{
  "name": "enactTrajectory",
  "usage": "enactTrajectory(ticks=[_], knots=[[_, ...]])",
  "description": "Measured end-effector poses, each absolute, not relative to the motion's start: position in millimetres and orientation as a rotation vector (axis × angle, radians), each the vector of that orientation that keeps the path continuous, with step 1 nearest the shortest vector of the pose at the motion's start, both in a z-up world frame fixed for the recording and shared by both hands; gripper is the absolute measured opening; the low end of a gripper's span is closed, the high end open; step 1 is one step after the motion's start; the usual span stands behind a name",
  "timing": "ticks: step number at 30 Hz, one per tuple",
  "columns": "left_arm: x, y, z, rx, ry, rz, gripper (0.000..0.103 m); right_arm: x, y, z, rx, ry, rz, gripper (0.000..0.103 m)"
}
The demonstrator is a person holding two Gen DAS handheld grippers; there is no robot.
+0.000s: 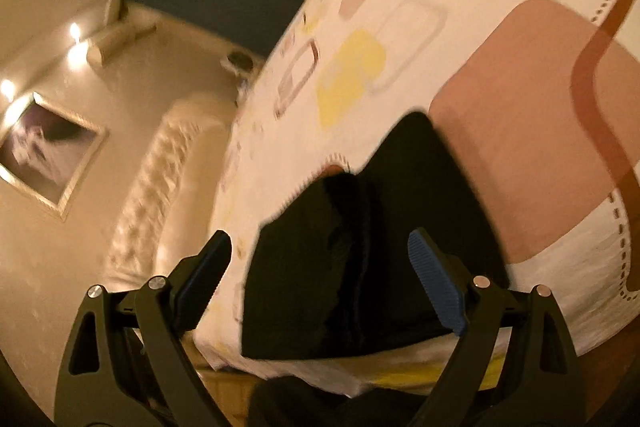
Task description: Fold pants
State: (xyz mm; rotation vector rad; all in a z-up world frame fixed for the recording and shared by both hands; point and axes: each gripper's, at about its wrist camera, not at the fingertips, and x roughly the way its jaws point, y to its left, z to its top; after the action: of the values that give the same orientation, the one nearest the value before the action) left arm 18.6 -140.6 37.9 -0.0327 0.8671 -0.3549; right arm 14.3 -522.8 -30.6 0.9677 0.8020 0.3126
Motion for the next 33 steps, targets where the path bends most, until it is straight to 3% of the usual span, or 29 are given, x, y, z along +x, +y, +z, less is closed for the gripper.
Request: enactTrajectory(ticks=[4,11,13,15,18,19,28,33], knots=[[28.7,-81.7,9.3,-0.100,0.945,-0.215,0.081,32.2,-498.0,-42.0,0.854,0.911,0.298,0.090],[31.5,-48.2,-15.4,-0.130,0.990,-0.159,0.081,49.5,-467.3,-59.2,0.761,0.981,0.291,0.088],[30.8,-48.9,-15.1,-0.140,0.981,-0.167,0.081,52.0,-452.8,-60.7,0.719,1.006,0.317,0.077],[32.9,-49.8,-17.1,-0.155,0.982,-0.180,0.082,56.0,-437.4,-65.1,0.672,1.047,0.347,0.042],[32.9,-46.6,-22.5,-0.189,1.004,-0.194,0.082,56.7,-426.1,-69.1,0.620,1.092,0.340,0.018],[33.4,-45.1,-25.6,-0.200,1.014,-0.195,0.082,56.5,-426.1,-66.2,0.620,1.086,0.342,0.015],[35.8,-35.3,-33.8,-0.243,1.045,-0.182,0.082,39.4,-453.7,5.0,0.576,0.893,0.316,0.013],[33.9,-39.2,-31.9,-0.245,1.041,-0.208,0.081,41.0,-481.1,-3.1,0.582,0.904,0.267,0.013]])
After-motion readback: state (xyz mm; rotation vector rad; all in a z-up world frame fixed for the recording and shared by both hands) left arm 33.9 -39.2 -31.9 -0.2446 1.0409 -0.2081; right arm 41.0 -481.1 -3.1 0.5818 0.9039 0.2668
